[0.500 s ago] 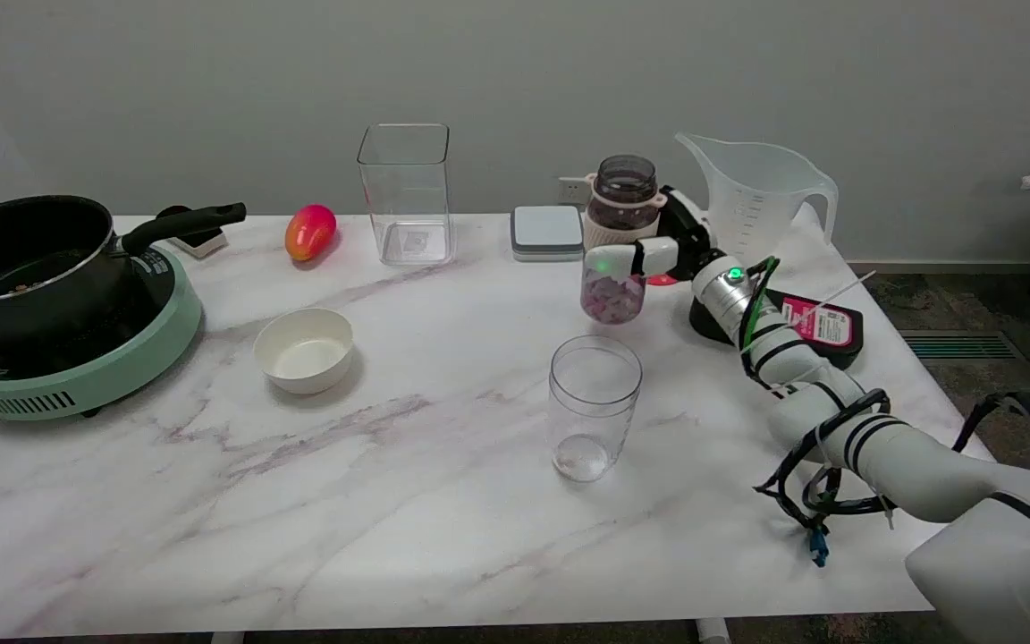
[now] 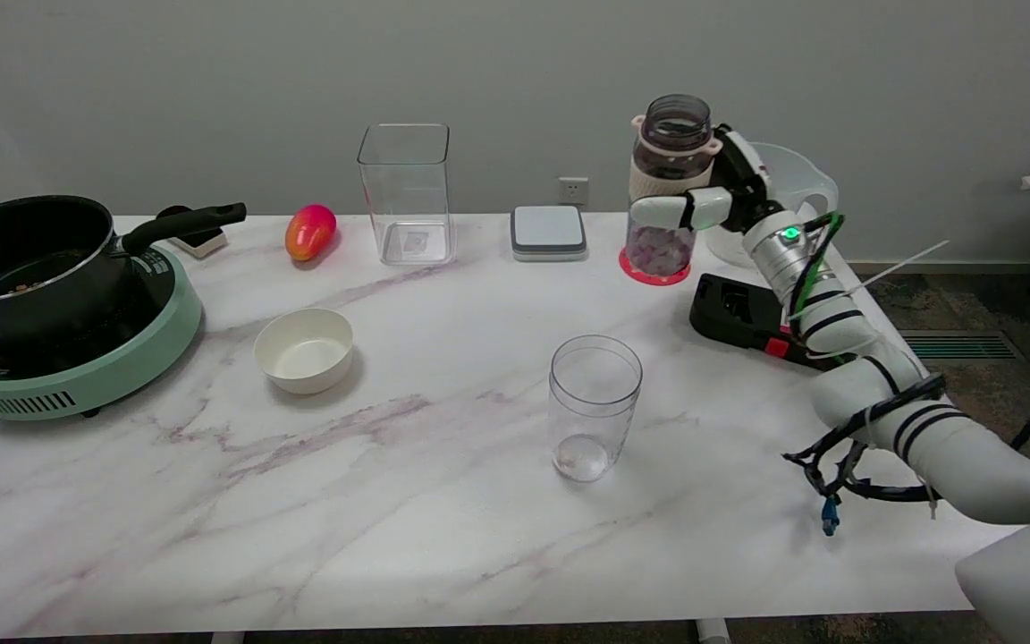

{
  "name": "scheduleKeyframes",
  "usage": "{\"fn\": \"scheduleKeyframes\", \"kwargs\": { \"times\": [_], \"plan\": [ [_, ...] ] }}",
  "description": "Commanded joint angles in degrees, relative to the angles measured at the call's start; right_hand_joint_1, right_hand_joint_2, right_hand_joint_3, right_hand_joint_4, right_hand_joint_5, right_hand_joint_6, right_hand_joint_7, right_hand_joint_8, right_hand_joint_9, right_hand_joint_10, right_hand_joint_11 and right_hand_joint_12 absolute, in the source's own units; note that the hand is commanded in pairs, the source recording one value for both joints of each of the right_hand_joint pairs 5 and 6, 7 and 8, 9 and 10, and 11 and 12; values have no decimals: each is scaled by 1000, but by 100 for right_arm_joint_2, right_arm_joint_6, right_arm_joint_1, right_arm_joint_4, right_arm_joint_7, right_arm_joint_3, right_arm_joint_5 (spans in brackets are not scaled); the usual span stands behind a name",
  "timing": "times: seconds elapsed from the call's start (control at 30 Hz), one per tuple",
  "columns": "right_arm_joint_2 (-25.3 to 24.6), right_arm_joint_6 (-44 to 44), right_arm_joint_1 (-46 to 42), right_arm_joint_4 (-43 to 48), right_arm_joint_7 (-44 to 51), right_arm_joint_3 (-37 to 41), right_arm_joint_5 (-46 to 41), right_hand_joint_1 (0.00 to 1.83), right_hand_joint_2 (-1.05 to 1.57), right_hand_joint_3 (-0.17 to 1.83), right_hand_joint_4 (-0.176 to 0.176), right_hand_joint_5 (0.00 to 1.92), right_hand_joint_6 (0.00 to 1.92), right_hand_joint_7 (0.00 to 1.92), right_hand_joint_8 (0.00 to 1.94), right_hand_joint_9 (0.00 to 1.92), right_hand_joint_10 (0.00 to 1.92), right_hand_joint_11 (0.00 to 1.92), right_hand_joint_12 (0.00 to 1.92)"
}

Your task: Pour the contents of the bottle into the measuring cup.

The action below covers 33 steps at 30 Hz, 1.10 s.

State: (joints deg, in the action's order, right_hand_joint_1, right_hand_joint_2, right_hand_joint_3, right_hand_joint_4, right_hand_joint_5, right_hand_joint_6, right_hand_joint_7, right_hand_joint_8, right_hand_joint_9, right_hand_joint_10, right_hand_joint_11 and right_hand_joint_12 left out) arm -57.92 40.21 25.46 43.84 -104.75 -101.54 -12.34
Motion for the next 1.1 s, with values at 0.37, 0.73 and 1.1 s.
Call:
{"fn": "scheduleKeyframes", "kwargs": {
  "times": [0.37, 0.73, 1.1],
  "plan": [
    [184, -2027, -3348, 4061, 1797, 3488, 224, 1432, 1370, 299, 0, 1920, 1920, 1920, 1920, 1571, 1571, 1297, 1297],
    [-280, -2066, -4372, 4949, 1845, 4183, 811, 1407, 1413, 265, 0, 1920, 1920, 1920, 1920, 1585, 1585, 1307, 1307],
    [-607, -1763, -4889, 5611, 2069, 4167, 1351, 1376, 1455, 248, 0, 1920, 1920, 1920, 1920, 1600, 1600, 1312, 1312]
  ]
}}
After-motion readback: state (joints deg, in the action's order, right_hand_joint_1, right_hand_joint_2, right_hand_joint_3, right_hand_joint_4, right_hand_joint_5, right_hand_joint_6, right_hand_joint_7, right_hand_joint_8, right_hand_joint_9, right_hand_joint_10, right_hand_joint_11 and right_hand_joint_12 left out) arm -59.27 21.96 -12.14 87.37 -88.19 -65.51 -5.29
